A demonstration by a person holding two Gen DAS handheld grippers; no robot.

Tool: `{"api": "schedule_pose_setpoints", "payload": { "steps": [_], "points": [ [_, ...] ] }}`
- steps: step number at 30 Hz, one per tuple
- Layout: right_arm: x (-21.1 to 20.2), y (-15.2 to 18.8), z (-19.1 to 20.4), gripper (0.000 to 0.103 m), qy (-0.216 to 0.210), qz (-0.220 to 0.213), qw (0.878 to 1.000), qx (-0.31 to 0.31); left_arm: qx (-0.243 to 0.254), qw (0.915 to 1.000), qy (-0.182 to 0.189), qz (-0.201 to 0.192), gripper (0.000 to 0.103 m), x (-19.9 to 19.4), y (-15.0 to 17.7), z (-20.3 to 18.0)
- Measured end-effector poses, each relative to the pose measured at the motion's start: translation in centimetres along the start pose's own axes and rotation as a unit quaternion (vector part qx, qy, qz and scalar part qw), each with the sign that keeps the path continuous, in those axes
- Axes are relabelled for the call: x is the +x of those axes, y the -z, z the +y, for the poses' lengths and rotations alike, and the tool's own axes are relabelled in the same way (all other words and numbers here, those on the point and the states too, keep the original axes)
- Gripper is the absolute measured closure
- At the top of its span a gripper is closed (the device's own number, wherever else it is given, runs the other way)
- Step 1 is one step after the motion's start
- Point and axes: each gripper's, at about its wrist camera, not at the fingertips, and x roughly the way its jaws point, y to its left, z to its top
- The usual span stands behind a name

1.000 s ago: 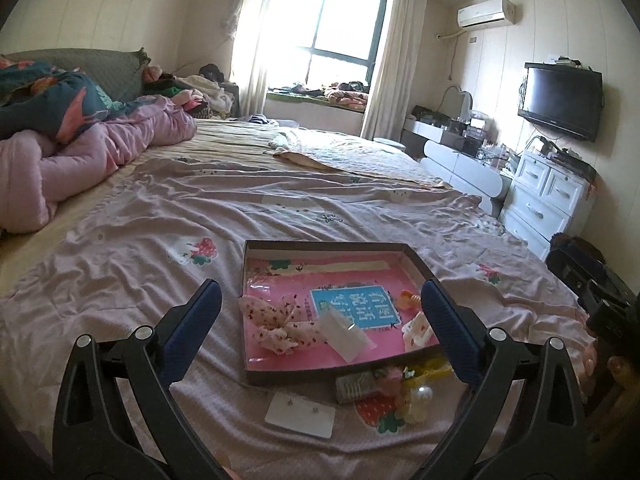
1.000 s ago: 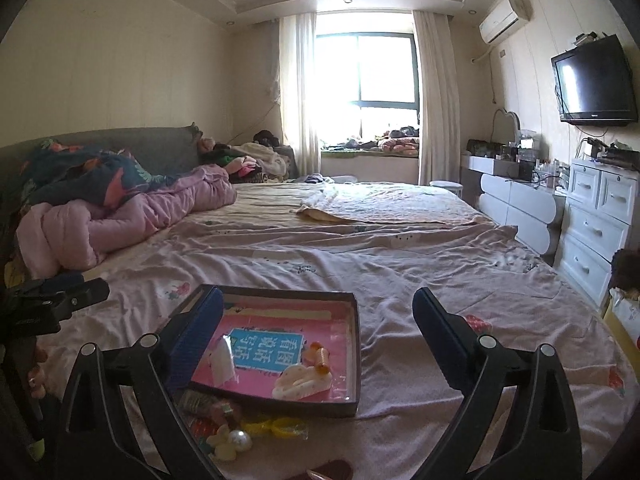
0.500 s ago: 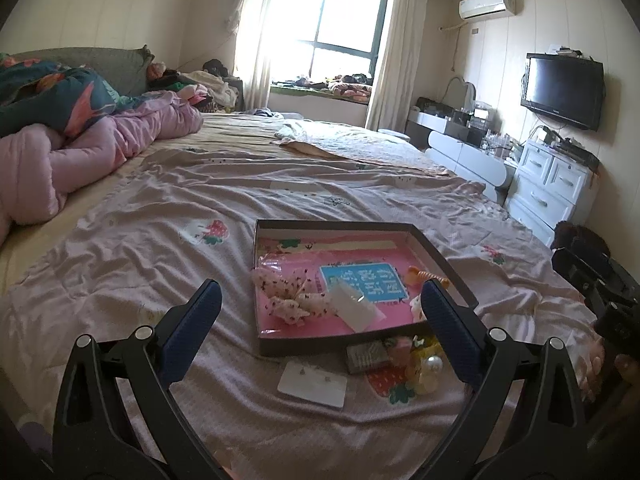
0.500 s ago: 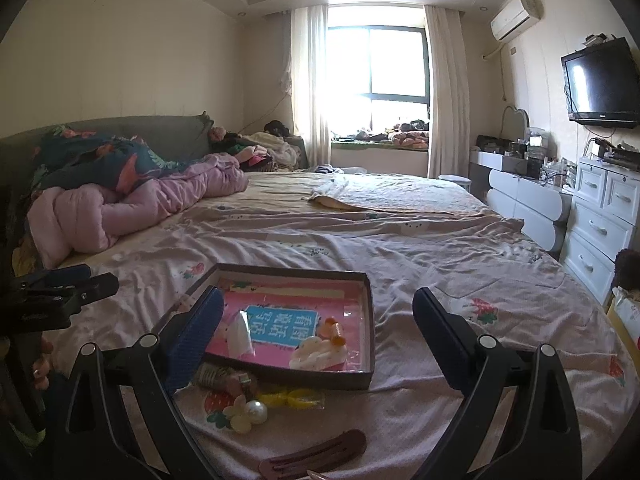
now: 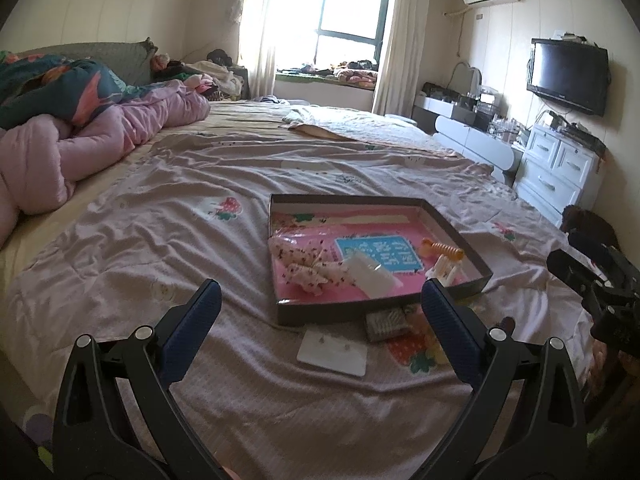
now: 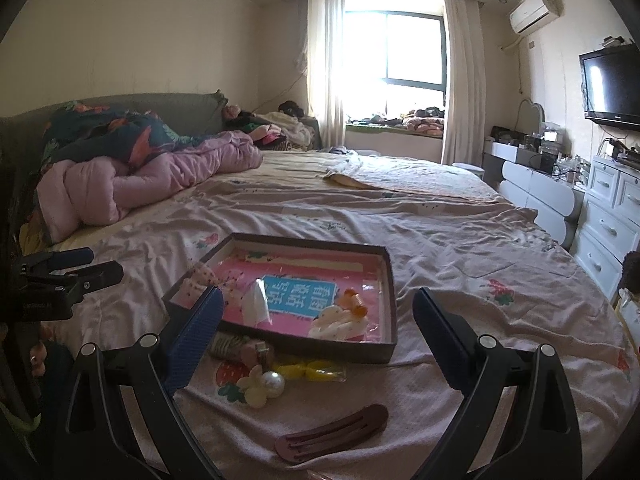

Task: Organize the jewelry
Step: 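Open and lift both tools away from the tray, then grasp the small green clip beside the pearl ornament with the right tool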

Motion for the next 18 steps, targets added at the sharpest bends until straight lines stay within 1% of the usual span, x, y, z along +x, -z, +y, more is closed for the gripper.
{"api": "schedule_pose_setpoints", "payload": {
  "steps": [7, 10, 13, 18],
  "points": [
    [1.7, 1.0, 1.3, 0.010, -0.019, 0.027, 0.999, -0.020, 0.007, 0.9997, -0.009, 0.020, 0.012, 0.5, 1.4, 0.8],
    [2.4, 1.4, 1.8, 0.011, -0.028, 0.037, 0.999, -0.027, 0.010, 0.9992, -0.007, 0.037, 0.012, 1.2, 2.1, 1.0],
    [3.2, 1.6, 2.2, 0.014, -0.039, 0.049, 0.998, -0.029, 0.017, 0.9982, -0.008, 0.057, 0.012, 2.1, 2.8, 1.2],
    [4.7, 2.3, 2.7, 0.015, -0.044, 0.068, 0.996, -0.035, 0.020, 0.9971, -0.002, 0.073, 0.012, 3.0, 3.8, 1.2]
  ]
}}
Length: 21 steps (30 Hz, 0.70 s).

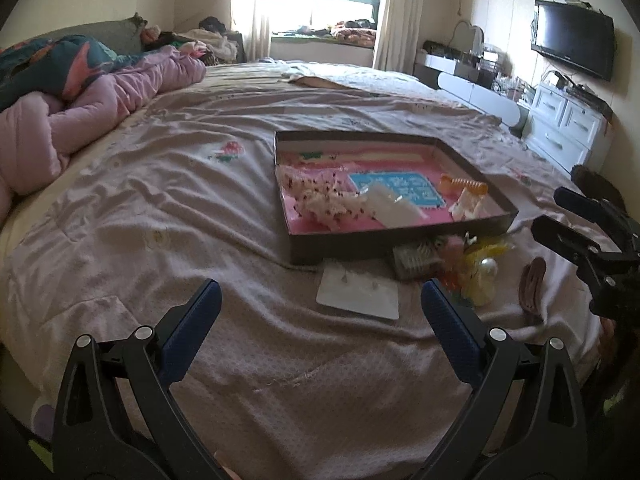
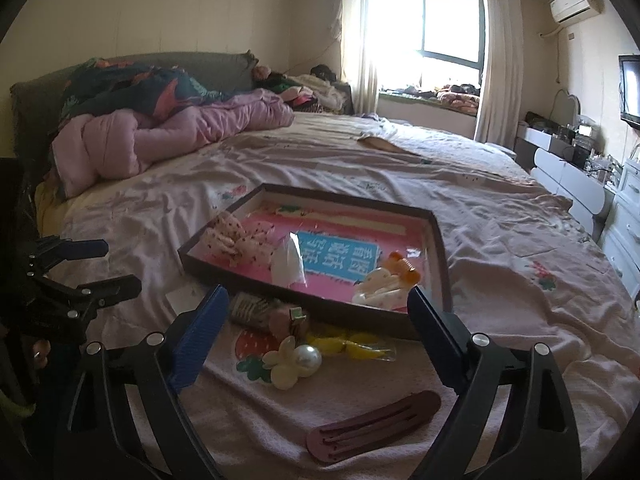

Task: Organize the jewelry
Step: 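Grasp the small green clip beside the pearl ornament with the right tool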

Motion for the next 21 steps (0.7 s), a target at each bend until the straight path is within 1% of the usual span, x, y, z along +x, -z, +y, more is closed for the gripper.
{"api": "schedule_pose_setpoints", "payload": {
  "steps": [4, 7, 9, 11, 12, 14, 15, 18, 20, 21],
  "points": [
    [1.3, 0.4, 0.1, 0.016, 0.000, 0.013, 1.000, -0.011, 0.006, 0.9999, 0.010, 0.003, 0.012, 0.5, 0.3, -0.1],
    [2.8, 0.7, 0.4, 0.020, -0.006, 0.027, 0.999, -0.018, 0.010, 0.9997, 0.020, 0.002, 0.012, 0.9, 0.5, -0.2],
    [3.8, 0.8, 0.4, 0.025, -0.016, 0.038, 0.999, -0.017, 0.013, 0.9996, 0.026, 0.006, 0.012, 1.4, 0.7, -0.2],
    [4.8, 0.9, 0.5, 0.034, -0.026, 0.051, 0.998, -0.014, 0.015, 0.9993, 0.031, 0.010, 0.012, 1.9, 0.9, -0.2],
    [5.5, 1.0, 0.5, 0.036, -0.032, 0.059, 0.998, -0.012, 0.017, 0.9992, 0.033, 0.013, 0.012, 2.2, 0.9, -0.1],
    [6.6, 1.0, 0.4, 0.043, -0.042, 0.074, 0.996, -0.007, 0.019, 0.9990, 0.037, 0.019, 0.012, 2.7, 1.0, -0.1],
    [7.2, 1.0, 0.3, 0.045, -0.047, 0.081, 0.996, -0.003, 0.019, 0.9989, 0.039, 0.020, 0.012, 2.9, 1.0, -0.1],
    [8.4, 1.2, 0.2, 0.053, -0.053, 0.096, 0.994, 0.001, 0.023, 0.9982, 0.048, 0.026, 0.012, 3.7, 0.9, -0.3],
    [8.9, 1.3, 0.2, 0.061, -0.058, 0.102, 0.993, 0.003, 0.025, 0.9978, 0.051, 0.033, 0.012, 4.4, 0.8, -0.5],
    [9.1, 1.3, 0.1, 0.062, -0.064, 0.107, 0.992, 0.005, 0.025, 0.9977, 0.053, 0.035, 0.012, 4.6, 0.8, -0.5]
  ]
}}
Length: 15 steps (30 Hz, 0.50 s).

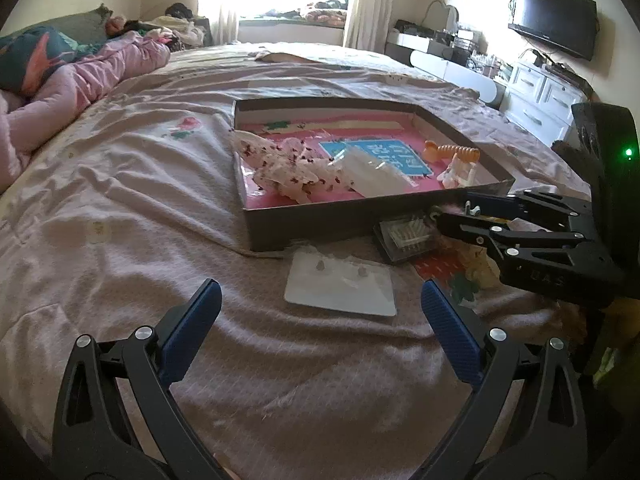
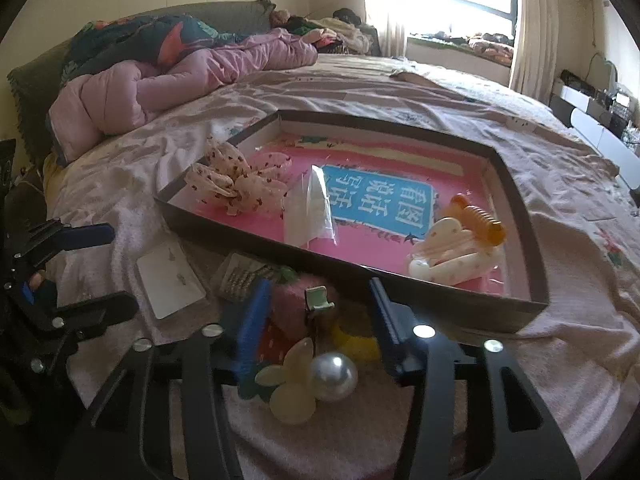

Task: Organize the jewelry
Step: 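Grasp the small green clip beside the pearl ornament with the right tool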

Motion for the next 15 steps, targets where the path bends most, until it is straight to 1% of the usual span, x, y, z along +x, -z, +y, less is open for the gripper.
{"api": "schedule_pose_setpoints", "payload": {
  "steps": [2, 5, 8, 12, 15],
  "points": [
    [0.1, 0.0, -0.2, 0.072, -0.012, 0.001, 1.000, 0.004, 0.002, 1.0000, 0.004, 0.009, 0.012, 0.7, -0.1, -0.1],
    [0.3, 0.1, -0.1, 0.080, -0.019, 0.003, 1.000, 0.003, 0.007, 0.9998, 0.004, 0.019, 0.012, 1.7, -0.2, -0.3],
    [-0.1, 0.2, -0.1, 0.081, -0.020, -0.004, 1.000, -0.003, 0.016, 0.9995, 0.004, 0.027, 0.012, 2.5, -0.4, -0.6],
    [-0.7, 0.2, -0.5, 0.082, -0.025, -0.012, 1.000, 0.007, 0.034, 0.9989, 0.001, 0.033, 0.012, 3.3, -0.5, -1.3],
    [-1.6, 0.1, -0.8, 0.082, -0.027, -0.021, 0.999, 0.014, 0.054, 0.9979, -0.008, 0.036, 0.021, 3.9, -0.4, -2.0]
  ]
}}
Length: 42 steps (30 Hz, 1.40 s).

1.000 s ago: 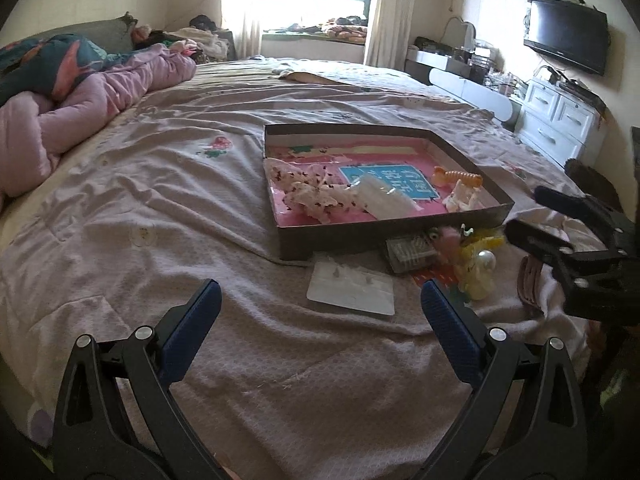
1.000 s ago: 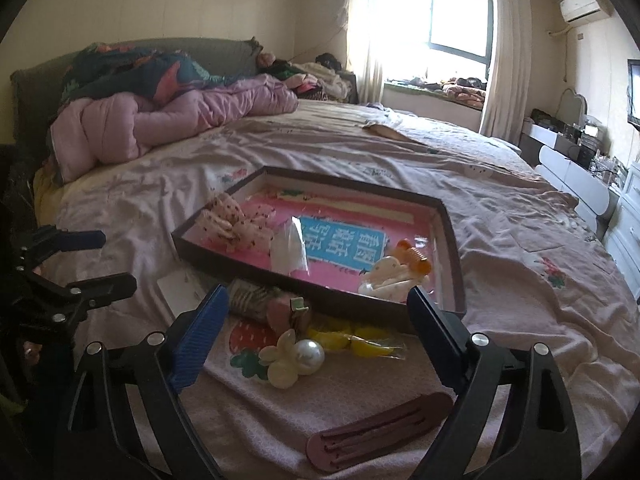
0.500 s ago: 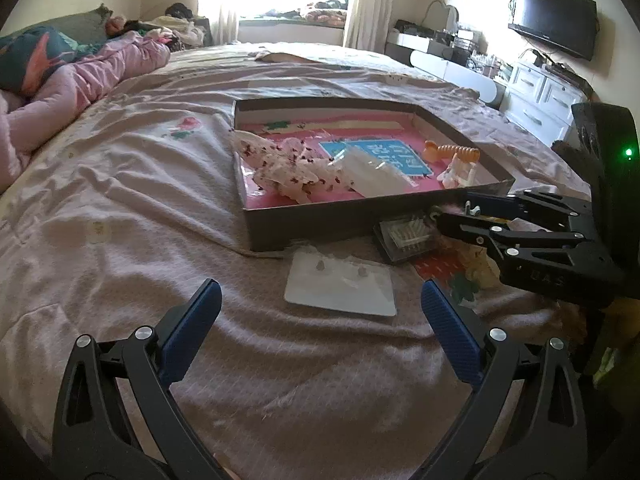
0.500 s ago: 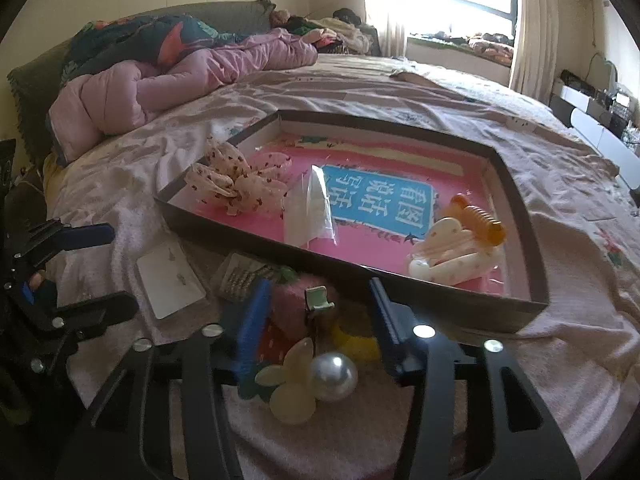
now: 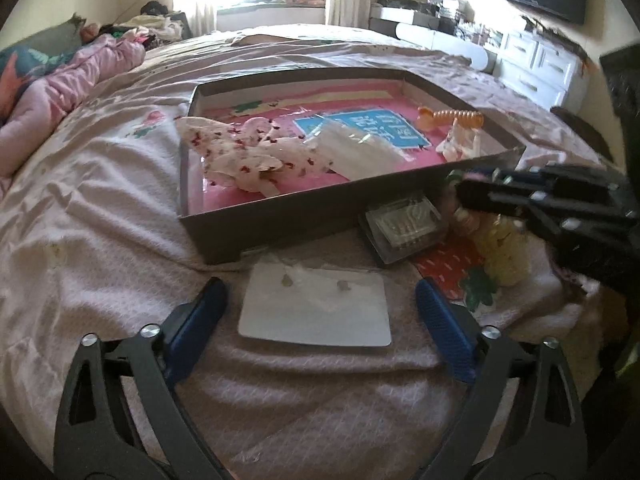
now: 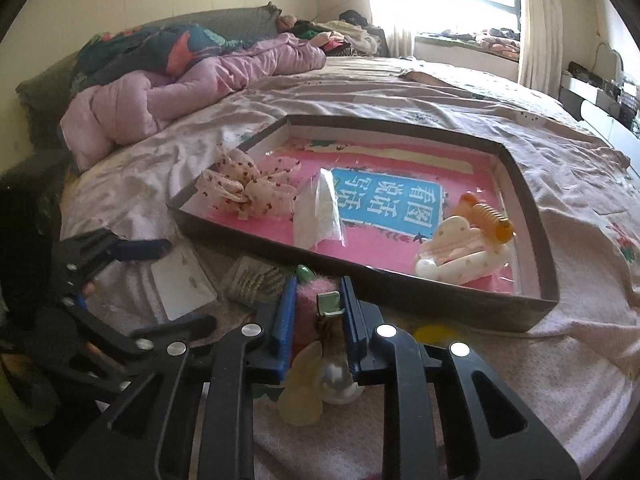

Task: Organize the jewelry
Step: 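Grasp the small green clip beside the pearl ornament with the right tool, then grasp the white card with the left tool while the right tool carries the green clip toward the tray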

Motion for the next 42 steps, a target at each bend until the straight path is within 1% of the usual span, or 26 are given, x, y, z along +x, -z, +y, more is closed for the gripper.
{"api": "schedule_pose_setpoints", "payload": {
  "steps": [4, 8, 11, 15, 20, 27, 38, 42],
  "points": [
    [-1.3, -0.2, -0.1, 0.083, 0.002, -0.011, 1.000, 0.003, 0.006, 1.0000, -0.005, 0.000, 0.039, 0.1, -0.1, -0.1],
    [-2.3, -0.5, -0.1, 0.083, 0.000, -0.021, 1.000, 0.009, -0.009, 1.0000, 0.003, -0.003, 0.045, -0.4, -0.1, 0.6],
    [-3.0, -0.8, 0.1, 0.083, -0.001, -0.027, 1.000, 0.011, -0.021, 0.9997, 0.012, -0.008, 0.046, -1.0, 0.0, 0.7],
    [-3.9, -1.1, 0.3, 0.083, -0.004, -0.037, 0.999, 0.015, -0.032, 0.9992, 0.016, -0.017, 0.046, -2.4, 0.1, 0.7],
    [-5.5, -1.2, 0.2, 0.083, 0.002, -0.050, 0.999, 0.016, -0.035, 0.9981, 0.019, -0.048, 0.046, -4.9, -0.5, 0.4],
    [-8.0, -1.2, -0.9, 0.083, 0.028, -0.076, 0.996, 0.023, -0.028, 0.9955, 0.030, -0.085, 0.046, -7.1, -2.3, -1.1],
    [-11.1, -1.5, -3.5, 0.083, 0.065, -0.118, 0.990, 0.048, -0.011, 0.9919, 0.040, -0.120, 0.046, -7.7, -5.8, -3.5],
    [-11.6, -1.7, -4.3, 0.083, 0.074, -0.133, 0.987, 0.054, -0.003, 0.9913, 0.040, -0.126, 0.046, -7.5, -6.9, -4.4]
  ]
}}
